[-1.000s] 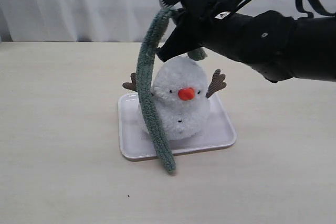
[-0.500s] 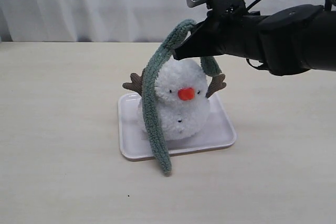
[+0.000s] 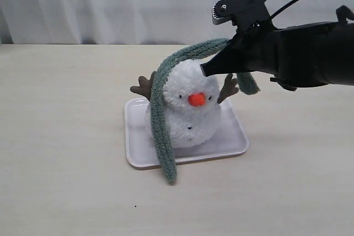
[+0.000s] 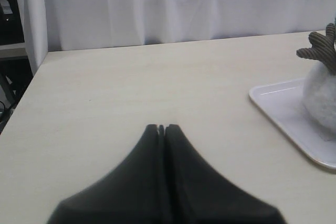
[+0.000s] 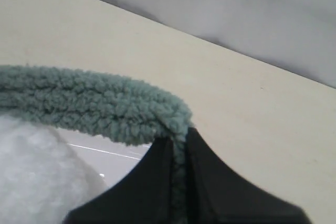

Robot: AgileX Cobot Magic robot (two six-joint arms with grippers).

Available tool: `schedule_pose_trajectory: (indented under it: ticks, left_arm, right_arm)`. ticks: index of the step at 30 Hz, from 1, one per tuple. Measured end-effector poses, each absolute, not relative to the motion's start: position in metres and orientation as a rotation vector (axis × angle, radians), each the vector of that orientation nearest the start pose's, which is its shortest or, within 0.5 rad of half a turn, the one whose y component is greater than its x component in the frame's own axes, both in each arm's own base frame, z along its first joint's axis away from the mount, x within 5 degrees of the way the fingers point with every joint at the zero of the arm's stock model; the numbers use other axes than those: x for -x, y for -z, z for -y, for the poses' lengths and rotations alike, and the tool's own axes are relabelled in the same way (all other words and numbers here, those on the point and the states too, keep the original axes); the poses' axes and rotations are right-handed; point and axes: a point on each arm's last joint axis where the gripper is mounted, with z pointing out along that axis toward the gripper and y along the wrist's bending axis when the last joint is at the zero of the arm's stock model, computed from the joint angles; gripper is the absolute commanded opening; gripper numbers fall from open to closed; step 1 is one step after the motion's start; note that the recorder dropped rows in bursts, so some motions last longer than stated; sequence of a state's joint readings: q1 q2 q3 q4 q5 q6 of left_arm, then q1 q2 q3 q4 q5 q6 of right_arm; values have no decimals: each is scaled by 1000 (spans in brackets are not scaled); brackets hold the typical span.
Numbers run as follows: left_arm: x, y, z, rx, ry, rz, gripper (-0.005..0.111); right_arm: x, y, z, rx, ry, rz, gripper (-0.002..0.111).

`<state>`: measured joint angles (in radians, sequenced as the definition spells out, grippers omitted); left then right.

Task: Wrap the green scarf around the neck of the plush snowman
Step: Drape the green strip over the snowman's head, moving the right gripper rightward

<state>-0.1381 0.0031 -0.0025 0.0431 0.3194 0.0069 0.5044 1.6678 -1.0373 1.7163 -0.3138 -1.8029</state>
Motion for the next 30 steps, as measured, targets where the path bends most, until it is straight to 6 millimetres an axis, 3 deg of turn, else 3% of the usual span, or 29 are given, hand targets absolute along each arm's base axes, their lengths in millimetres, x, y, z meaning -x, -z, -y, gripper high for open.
schedule_pose_trajectory:
  ticks: [5,8,12,16,21,25,28,30]
  left_arm:
    - [-54,-185,6,-158,52,-1797,0]
    - [-54,-185,6,-158,52,-1797,0]
    - [-54,-185,6,-158,52,-1797,0]
    - [-54,-185,6,-152,57,-1797,0]
    - [-54,-185,6,-152,57,-1797,0]
    - [-54,-185,6,-158,52,-1797,0]
    - [-54,-185,6,-158,52,-1797,0]
    - [-54,-185,6,-158,52,-1797,0]
  right_arm:
    - [-326,-247,-148,439,87,-2078,4]
    - [-322,-239,-148,442,60,-2103,4]
    - [-319,-237,-155,457,-55,-2106,4]
    - [-318,-241,-163,462,-301,-2091,4]
    - [-323,-243,-153,338,-438,-2111,4]
    - [-323,-245,-149,370,-597,-2145,4]
    - [-325,-251,-138,395,-661,-2259,4]
    - [-326,-254,-128,420,-604,-2375,4]
